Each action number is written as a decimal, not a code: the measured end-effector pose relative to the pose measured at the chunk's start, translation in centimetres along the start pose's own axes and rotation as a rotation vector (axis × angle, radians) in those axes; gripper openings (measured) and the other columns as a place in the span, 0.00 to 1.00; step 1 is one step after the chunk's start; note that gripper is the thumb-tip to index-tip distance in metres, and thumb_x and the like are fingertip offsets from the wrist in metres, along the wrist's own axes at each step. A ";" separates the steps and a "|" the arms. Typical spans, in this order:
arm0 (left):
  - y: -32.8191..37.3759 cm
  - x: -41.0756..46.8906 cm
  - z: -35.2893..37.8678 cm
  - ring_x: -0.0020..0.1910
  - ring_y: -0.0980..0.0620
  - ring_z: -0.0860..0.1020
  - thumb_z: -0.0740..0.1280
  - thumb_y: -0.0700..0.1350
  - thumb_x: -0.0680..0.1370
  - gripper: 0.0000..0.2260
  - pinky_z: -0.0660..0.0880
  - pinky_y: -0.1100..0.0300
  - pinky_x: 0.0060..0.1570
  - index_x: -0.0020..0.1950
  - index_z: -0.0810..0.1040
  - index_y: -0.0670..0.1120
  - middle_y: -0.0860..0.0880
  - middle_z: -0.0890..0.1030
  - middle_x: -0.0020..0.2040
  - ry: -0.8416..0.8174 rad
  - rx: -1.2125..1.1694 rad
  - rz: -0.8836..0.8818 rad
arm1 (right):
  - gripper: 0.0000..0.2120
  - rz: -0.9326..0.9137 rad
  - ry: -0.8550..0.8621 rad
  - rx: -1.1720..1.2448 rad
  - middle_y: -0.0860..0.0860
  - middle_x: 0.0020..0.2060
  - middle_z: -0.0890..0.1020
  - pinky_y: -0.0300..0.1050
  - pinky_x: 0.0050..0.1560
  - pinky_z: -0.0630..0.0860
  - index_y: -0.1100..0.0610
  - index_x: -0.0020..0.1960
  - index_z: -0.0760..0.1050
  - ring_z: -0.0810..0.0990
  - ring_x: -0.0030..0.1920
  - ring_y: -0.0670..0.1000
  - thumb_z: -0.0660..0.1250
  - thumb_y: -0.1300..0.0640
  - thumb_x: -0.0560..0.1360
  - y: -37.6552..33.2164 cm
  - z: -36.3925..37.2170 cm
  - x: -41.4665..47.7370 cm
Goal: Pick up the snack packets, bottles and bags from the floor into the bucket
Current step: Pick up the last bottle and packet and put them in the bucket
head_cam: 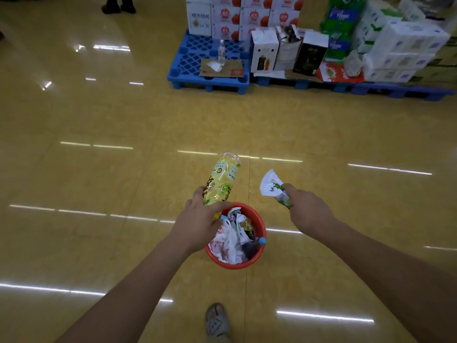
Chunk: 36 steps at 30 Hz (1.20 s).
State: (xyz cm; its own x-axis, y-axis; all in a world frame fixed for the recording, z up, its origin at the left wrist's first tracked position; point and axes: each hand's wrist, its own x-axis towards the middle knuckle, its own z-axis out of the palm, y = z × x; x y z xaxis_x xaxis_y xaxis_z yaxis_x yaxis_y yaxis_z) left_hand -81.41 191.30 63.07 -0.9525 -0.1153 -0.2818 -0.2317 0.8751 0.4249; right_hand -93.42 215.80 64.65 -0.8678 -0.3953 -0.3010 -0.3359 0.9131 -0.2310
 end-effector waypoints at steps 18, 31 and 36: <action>-4.6 5.5 11.6 0.71 0.37 0.63 0.64 0.53 0.79 0.21 0.71 0.45 0.65 0.70 0.65 0.68 0.43 0.50 0.78 -0.088 -0.114 -0.242 | 0.24 -0.115 -0.220 -0.018 0.58 0.49 0.80 0.48 0.38 0.72 0.53 0.72 0.61 0.76 0.42 0.57 0.58 0.62 0.77 1.4 9.4 13.9; -7.5 11.0 31.2 0.70 0.38 0.65 0.63 0.51 0.79 0.21 0.73 0.47 0.63 0.69 0.65 0.69 0.43 0.49 0.78 -0.158 -0.267 -0.444 | 0.31 -0.281 -0.319 0.001 0.56 0.42 0.77 0.47 0.36 0.69 0.50 0.74 0.60 0.72 0.39 0.58 0.59 0.67 0.74 5.0 27.3 23.8; -9.4 12.4 37.7 0.76 0.35 0.53 0.59 0.52 0.81 0.18 0.65 0.42 0.70 0.70 0.66 0.66 0.39 0.46 0.79 -0.251 -0.223 -0.511 | 0.31 -0.379 -0.311 0.031 0.57 0.59 0.78 0.47 0.42 0.69 0.48 0.76 0.57 0.77 0.53 0.60 0.58 0.64 0.75 5.9 34.6 26.1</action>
State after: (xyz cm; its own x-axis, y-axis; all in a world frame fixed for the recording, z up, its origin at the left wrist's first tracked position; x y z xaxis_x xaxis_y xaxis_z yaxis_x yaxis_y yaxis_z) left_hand -83.61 199.39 23.20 -0.6401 -0.3567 -0.6805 -0.7090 0.6156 0.3442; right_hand -105.36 207.46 23.47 -0.5346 -0.7147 -0.4509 -0.5918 0.6975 -0.4041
